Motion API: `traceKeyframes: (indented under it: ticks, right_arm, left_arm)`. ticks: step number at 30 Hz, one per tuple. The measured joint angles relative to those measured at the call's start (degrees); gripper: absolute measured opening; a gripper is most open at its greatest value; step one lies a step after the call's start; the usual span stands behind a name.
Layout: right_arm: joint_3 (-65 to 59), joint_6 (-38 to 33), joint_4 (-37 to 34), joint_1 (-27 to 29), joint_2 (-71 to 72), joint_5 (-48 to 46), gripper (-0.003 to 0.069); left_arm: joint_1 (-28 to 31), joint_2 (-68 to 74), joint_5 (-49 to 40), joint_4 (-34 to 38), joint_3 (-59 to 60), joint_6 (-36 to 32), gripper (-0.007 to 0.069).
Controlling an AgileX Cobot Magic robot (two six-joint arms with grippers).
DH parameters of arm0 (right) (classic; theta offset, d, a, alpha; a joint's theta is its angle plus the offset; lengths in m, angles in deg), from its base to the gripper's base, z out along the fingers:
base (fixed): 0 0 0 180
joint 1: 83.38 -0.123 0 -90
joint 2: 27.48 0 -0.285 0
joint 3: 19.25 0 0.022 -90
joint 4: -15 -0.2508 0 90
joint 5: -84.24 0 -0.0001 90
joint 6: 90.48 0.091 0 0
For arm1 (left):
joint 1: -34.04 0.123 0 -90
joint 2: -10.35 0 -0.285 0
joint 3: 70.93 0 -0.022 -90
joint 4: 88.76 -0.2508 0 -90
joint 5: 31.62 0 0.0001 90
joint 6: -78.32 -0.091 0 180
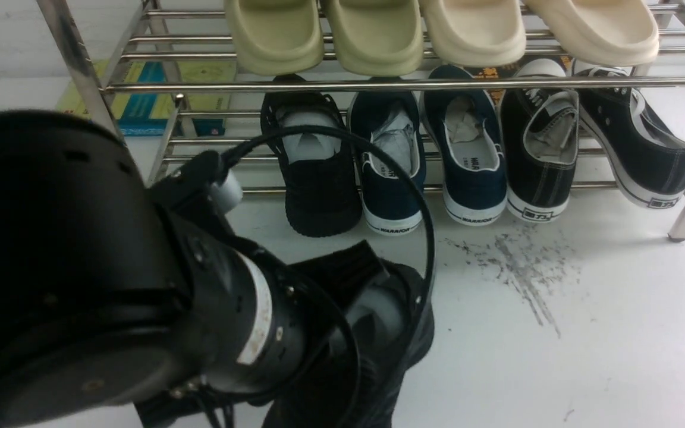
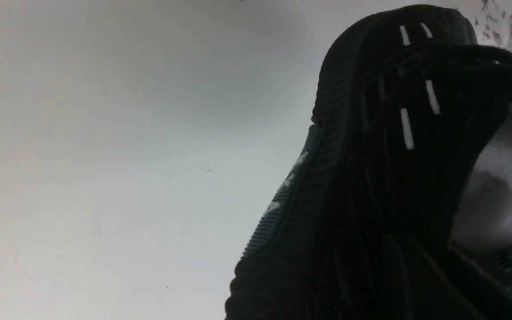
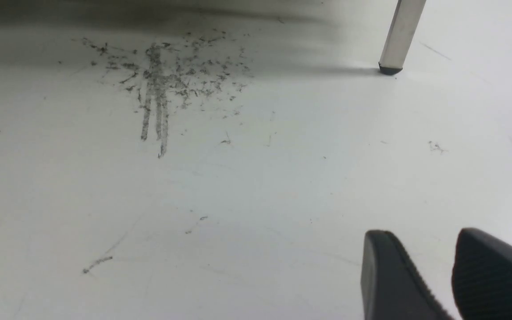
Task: Take the shoes off the shelf with your hand on the white table.
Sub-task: 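Set the held shoe down on the floor in front of the rack with the left gripper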
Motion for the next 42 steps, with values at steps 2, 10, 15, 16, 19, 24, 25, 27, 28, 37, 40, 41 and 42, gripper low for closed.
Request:
traceKeyframes:
  ticks: [2,10,15,16,19,24,25,27,28,37,40,41,42]
  right_arm:
    - [0.0,0.0,0.0,0.0,0.0,0.0,0.024]
    - [0.0,0.0,0.0,0.0,0.0,0.0,0.024]
    - [0.0,0.0,0.0,0.0,0.0,0.0,0.024]
    - [0.0,0.0,0.0,0.0,0.0,0.0,0.024]
    - [0.0,0.0,0.0,0.0,0.0,0.0,0.024]
    - [0.0,0.0,0.0,0.0,0.0,0.0,0.024]
    - [0.0,0.0,0.0,0.0,0.0,0.0,0.024]
    - [0.0,0.0,0.0,0.0,0.0,0.0,0.024]
    - [0.0,0.0,0.0,0.0,0.0,0.0,0.024]
    - [0.0,0.0,0.0,0.0,0.0,0.0,0.024]
    - [0.0,0.0,0.0,0.0,0.0,0.0,0.024]
    - [0.0,0.0,0.0,0.0,0.0,0.0,0.024]
    - [0.0,0.0,0.0,0.0,0.0,0.0,0.024]
  left_arm:
    - [0.0,0.32,2.13,-0.18,2.89,1.73,0.0036]
    - [-0.12,0.51,16.58,-3.89,16.66,16.31,0.0036]
    - [-0.12,0.51,28.45,-13.87,23.87,31.35,0.0036]
    - [-0.12,0.56,29.82,-15.21,24.54,33.48,0.0036]
    - [-0.12,1.14,33.19,-18.21,25.25,37.44,0.0038]
    - [-0.12,5.18,39.68,-21.84,25.32,38.81,0.005]
    - [-0.12,6.34,40.81,-22.06,25.32,38.81,0.0056]
    - [-0.12,8.28,42.59,-22.28,25.32,38.7,0.0072]
    - [-0.12,8.99,43.17,-22.5,25.32,38.63,0.0081]
    - [-0.12,8.75,44.37,-29.7,25.32,38.58,0.028]
    - [-0.12,6.68,43.87,-32.26,25.32,38.58,0.0365]
    - [-0.12,5.97,43.01,-33.01,25.32,38.58,0.039]
    - [-0.12,5.09,41.91,-33.52,25.32,38.58,0.0415]
